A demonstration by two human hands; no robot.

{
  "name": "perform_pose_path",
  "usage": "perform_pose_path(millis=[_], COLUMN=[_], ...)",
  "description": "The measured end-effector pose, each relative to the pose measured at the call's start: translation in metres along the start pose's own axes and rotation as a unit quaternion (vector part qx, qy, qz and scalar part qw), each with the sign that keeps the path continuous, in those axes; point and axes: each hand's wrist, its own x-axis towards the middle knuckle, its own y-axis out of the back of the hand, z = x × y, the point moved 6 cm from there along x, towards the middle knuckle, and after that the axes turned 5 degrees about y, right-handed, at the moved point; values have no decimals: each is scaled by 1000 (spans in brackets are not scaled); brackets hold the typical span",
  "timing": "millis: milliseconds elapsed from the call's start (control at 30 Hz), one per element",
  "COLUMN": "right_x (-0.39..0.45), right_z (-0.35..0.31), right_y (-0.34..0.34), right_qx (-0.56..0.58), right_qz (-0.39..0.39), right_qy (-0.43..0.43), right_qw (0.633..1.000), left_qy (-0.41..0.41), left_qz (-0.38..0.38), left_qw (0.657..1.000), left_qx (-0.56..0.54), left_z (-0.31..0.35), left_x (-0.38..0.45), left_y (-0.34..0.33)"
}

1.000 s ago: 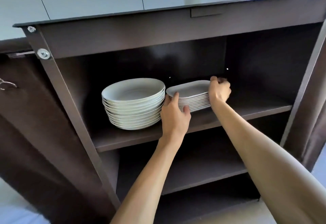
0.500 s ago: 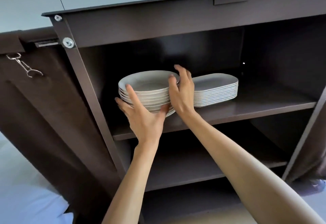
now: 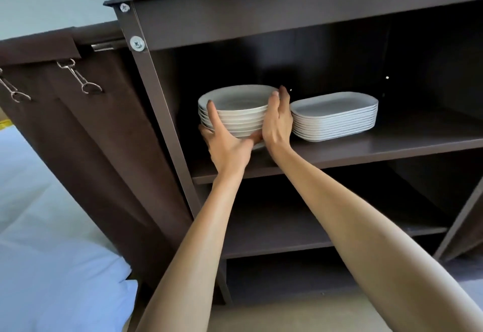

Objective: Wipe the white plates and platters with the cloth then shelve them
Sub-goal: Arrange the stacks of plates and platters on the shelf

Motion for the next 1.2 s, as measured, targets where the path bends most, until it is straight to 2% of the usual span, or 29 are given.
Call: perform_pose_path(millis=[233, 433, 667, 867, 1200], right_x=[13, 27, 50, 63, 101], right_z=[18, 32, 37, 47, 74], right_y=[-19, -30, -45, -62, -92], right_qx=[-5, -32, -40, -42, -40], right_qz=[20, 6, -12, 14, -55], right_qy=[-28, -58, -54, -41, -50], right_qw=[999, 998, 998, 998, 996], left_qy=[11, 36, 39, 38, 51], left_qz=[-27, -24, -31, -19, -17], left_qw=[1000, 999, 999, 998, 998], left_qx=[-6, -3, -18, -37, -34], left_z=[-9, -12, -21, -34, -48], left_x=[20, 50, 79, 102, 148], left_y=[-10, -22, -34, -53, -73])
